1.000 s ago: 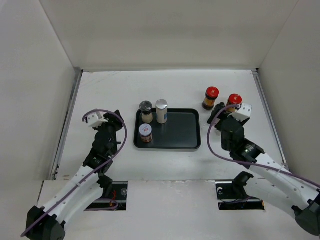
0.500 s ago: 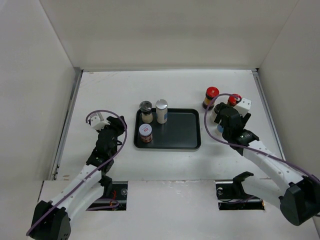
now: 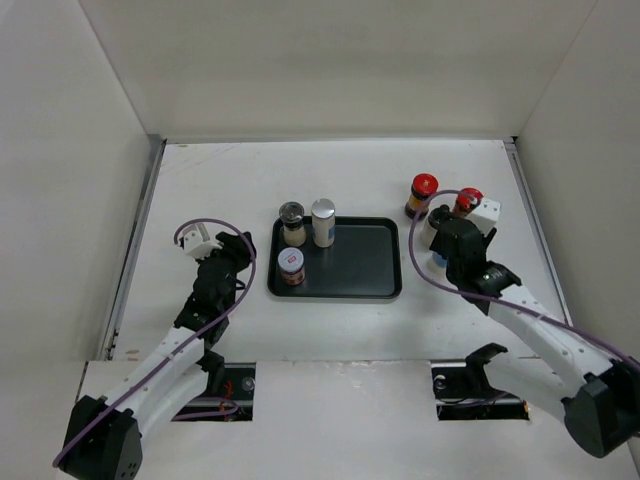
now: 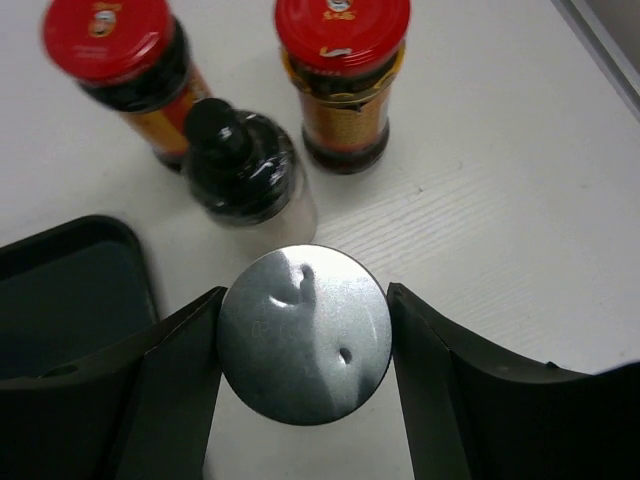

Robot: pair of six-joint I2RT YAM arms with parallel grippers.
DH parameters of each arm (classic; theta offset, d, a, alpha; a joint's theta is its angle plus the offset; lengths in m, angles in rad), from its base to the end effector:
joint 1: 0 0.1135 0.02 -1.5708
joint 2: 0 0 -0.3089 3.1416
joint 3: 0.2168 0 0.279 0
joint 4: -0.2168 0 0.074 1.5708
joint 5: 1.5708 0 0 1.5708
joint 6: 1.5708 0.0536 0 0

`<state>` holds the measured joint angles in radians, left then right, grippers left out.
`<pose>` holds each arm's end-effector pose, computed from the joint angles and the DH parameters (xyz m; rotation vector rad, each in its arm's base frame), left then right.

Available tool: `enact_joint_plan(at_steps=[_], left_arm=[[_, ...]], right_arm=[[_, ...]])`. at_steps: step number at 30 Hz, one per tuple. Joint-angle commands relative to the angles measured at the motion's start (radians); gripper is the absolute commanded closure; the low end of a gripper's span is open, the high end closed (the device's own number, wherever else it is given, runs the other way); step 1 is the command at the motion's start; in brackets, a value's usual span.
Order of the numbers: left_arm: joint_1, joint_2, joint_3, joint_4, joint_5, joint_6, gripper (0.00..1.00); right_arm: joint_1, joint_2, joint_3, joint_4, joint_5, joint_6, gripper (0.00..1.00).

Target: Organize the condiment bottles

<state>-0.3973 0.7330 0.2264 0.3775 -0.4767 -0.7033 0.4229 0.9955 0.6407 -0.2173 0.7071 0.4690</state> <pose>0.1740 -0.0464 0.2248 -0.6052 1.5918 -0.4203 0.2192 0.0605 0.2722 0.4398 1.9511 -0.1916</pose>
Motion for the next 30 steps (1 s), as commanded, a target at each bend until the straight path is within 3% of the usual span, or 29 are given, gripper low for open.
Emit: enact_joint_plan(at_steps=[1, 5, 9, 15, 25, 27, 30], left_arm=[[0.013, -0.017, -0.004, 0.060, 0.012, -0.007, 0.55], [0.012, -0.004, -0.002, 0.061, 0.012, -0.009, 0.56], [0.016, 0.008, -0.004, 0.069, 0.012, -0.009, 0.56], [0.021, 0.019, -0.009, 0.070, 0.012, -0.009, 0.56], [0.030, 0.028, -0.010, 0.080, 0.021, -0.010, 0.56], [0.031, 0.035, -0.012, 0.084, 0.021, -0.012, 0.56], [0.031, 0.043, -0.010, 0.086, 0.023, -0.013, 0.56]], right_arm=[[0.096, -0.106, 0.074, -0.031, 0.060, 0.017, 0.54], [0.245, -0.048, 0.163, -0.021, 0.071, 0.028, 0.54], [0.322, 0.145, 0.260, 0.157, 0.013, -0.036, 0.53], [0.336, 0.440, 0.408, 0.404, -0.103, -0.102, 0.54], [0.336, 0.673, 0.527, 0.464, -0.159, -0.101, 0.54], [0.336, 0.684, 0.519, 0.470, -0.150, -0.096, 0.47], [0.336, 0.666, 0.499, 0.484, -0.129, -0.099, 0.20]])
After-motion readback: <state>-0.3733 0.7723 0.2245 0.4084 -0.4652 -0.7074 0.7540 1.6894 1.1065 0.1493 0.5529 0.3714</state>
